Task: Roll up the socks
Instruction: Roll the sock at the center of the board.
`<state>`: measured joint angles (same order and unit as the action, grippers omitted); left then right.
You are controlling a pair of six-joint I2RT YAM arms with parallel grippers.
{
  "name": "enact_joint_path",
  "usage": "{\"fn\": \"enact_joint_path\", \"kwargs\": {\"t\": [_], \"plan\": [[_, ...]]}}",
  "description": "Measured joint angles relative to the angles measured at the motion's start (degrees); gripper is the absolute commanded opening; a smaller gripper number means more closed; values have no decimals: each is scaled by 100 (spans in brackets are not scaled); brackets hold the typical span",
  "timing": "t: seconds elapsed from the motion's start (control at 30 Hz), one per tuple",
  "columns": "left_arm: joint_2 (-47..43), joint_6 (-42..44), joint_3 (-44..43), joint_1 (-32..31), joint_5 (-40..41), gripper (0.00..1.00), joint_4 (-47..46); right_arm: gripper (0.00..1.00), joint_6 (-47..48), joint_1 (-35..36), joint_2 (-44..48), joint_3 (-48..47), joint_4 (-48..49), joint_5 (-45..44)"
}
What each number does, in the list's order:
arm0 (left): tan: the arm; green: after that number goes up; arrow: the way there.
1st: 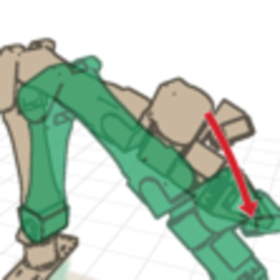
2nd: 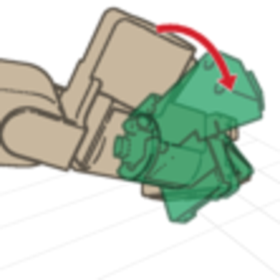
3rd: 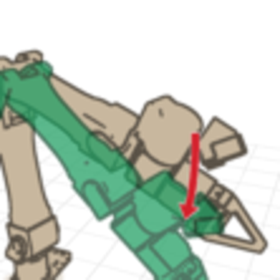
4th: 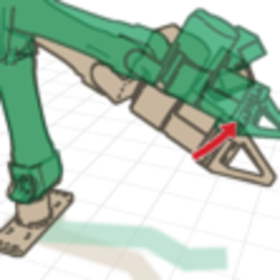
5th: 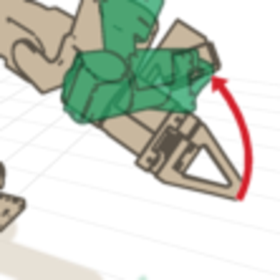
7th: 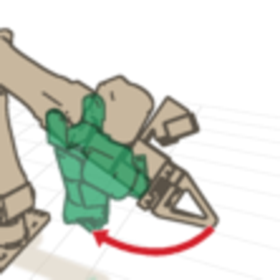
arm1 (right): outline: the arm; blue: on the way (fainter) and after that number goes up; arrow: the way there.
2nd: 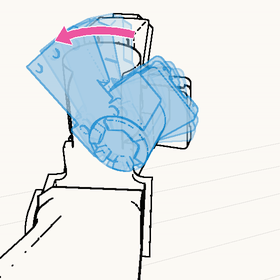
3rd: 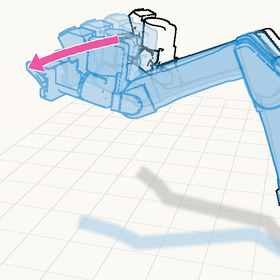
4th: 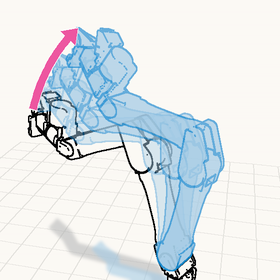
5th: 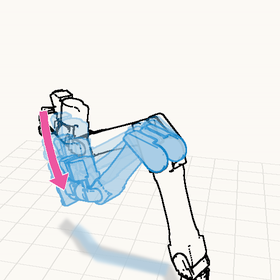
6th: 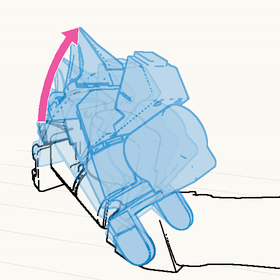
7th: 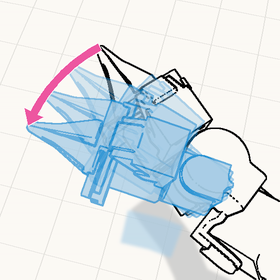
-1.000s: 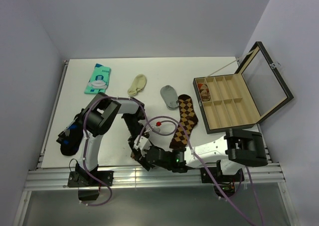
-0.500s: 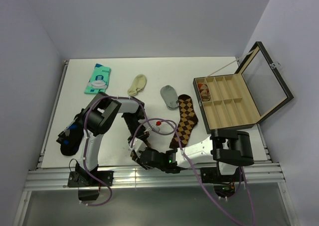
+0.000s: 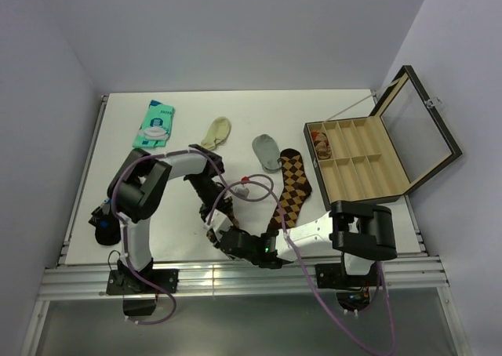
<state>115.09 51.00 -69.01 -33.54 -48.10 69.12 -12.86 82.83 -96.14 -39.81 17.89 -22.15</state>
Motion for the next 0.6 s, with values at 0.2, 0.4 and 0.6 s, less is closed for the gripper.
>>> {"fn": "enact_joint_path", "kwargs": {"t": [0.2,0.4,0.6], "plan": [[-970,-785,146,361,286,31,-1091,26,-118,-170,48,2,-44,205],[-1858,-1556,625,614,896,26,-2356,27,-236,-275,236,2,-299,894],[-2402,-2391,1115,951,1781,18,-3423,27,-352,-780,396,-74,-767,1757]]}}
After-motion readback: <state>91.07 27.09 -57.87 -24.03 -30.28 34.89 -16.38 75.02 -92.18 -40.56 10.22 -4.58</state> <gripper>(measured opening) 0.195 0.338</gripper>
